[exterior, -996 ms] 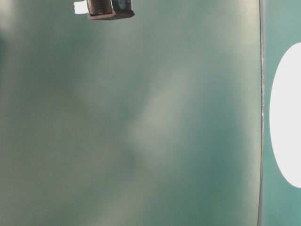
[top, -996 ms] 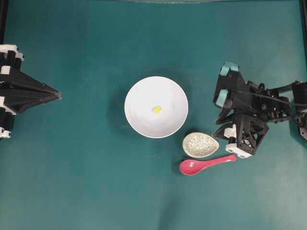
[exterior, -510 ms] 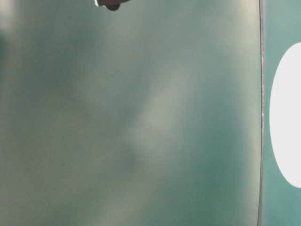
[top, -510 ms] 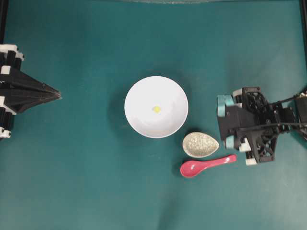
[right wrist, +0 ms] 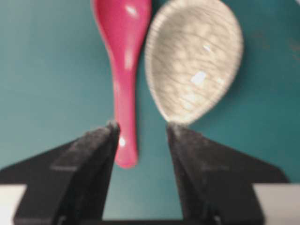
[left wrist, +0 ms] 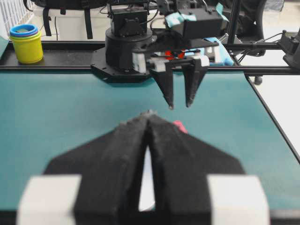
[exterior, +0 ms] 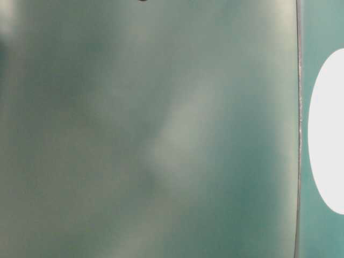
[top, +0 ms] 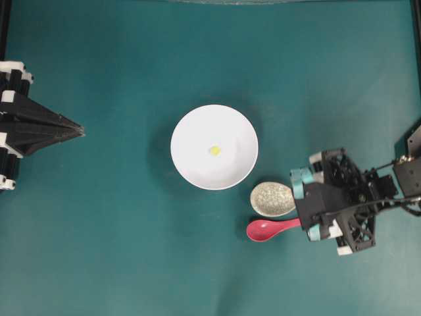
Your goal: Scoop the yellow hexagonal prism block from the bowl with a spoon using the right arm.
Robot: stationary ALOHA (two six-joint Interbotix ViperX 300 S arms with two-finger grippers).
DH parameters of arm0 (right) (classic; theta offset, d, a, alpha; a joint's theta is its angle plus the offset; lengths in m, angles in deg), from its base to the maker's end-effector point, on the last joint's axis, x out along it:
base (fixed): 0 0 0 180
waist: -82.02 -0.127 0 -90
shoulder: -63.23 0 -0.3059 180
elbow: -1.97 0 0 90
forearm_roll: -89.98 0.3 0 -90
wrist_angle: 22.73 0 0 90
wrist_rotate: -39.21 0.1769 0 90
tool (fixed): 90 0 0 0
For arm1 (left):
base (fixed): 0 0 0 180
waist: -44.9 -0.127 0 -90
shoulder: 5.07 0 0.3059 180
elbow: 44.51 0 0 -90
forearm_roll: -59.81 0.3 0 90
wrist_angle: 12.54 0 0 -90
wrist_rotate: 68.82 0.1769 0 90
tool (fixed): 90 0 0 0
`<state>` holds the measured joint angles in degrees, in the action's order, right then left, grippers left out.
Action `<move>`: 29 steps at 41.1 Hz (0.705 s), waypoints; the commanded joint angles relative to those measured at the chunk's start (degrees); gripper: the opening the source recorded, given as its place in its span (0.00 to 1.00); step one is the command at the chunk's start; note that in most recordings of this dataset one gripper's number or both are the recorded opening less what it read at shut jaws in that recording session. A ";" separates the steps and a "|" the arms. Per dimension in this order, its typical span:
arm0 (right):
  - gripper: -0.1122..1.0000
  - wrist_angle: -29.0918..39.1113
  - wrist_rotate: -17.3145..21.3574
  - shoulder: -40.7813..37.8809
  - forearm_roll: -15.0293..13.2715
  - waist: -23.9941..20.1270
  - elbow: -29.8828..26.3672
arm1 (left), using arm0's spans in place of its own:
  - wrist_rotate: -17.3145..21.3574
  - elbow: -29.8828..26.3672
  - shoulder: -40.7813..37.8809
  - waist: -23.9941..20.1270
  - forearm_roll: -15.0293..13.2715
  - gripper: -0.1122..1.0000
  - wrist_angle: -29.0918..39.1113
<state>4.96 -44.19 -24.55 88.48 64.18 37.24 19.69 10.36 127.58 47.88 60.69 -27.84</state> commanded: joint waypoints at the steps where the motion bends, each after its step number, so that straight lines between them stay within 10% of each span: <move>1: 0.56 -4.04 0.09 -0.79 1.93 -1.05 0.62 | -0.09 -1.67 -0.44 0.18 -0.09 0.12 -0.70; 29: 0.56 -18.63 0.09 -6.68 5.19 -1.76 7.21 | -1.14 -1.76 -0.44 0.18 -0.09 0.12 -0.70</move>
<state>-12.97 -44.11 -31.14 93.49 62.69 44.80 18.63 10.36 127.58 47.88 60.60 -27.75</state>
